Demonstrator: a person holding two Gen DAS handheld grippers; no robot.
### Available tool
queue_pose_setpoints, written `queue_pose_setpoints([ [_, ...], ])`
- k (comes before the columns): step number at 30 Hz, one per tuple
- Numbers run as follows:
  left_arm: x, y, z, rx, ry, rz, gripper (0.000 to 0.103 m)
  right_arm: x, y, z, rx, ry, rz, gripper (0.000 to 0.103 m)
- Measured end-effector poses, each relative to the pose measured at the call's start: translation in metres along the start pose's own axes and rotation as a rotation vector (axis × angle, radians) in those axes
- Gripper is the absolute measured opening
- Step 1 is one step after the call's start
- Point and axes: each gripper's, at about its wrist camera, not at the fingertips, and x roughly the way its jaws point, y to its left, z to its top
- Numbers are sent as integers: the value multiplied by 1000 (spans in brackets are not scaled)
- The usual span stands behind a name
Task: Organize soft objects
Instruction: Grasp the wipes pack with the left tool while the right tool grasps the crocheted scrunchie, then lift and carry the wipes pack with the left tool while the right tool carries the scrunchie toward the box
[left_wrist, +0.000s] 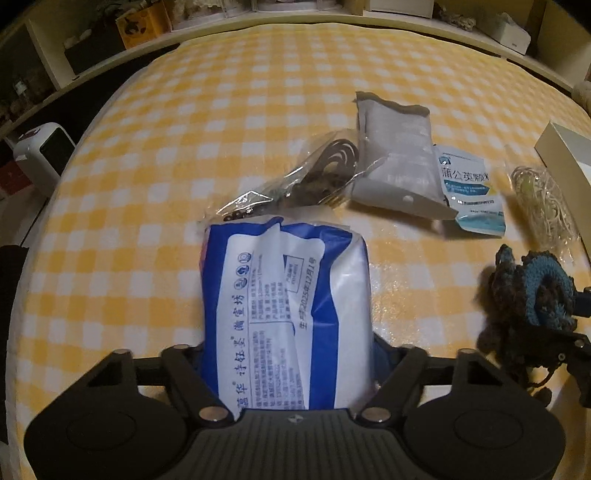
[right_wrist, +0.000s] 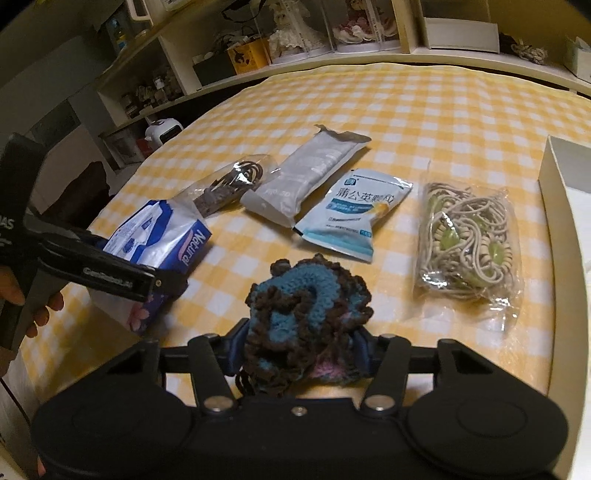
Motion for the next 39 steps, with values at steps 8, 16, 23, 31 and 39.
queue_pose_setpoints([
  [8,-22,-3,-6,-30,-41,-34,60,-13,1,-3,-1,-23,-23,49],
  [16,-51,-15,-10,-76,-134,-90,60,-41,3,-1,21,-110,-29,49],
  [23,-77,-19,-16,-99,-214,-71,60,-62,5,1,31,-173,-25,49],
  [31,-105,-27,-23,-76,-305,-45,60,-86,4,4,57,-220,-45,49],
  [39,-133,-38,-35,-88,-383,-59,61,-114,9,3,58,-259,-67,49],
])
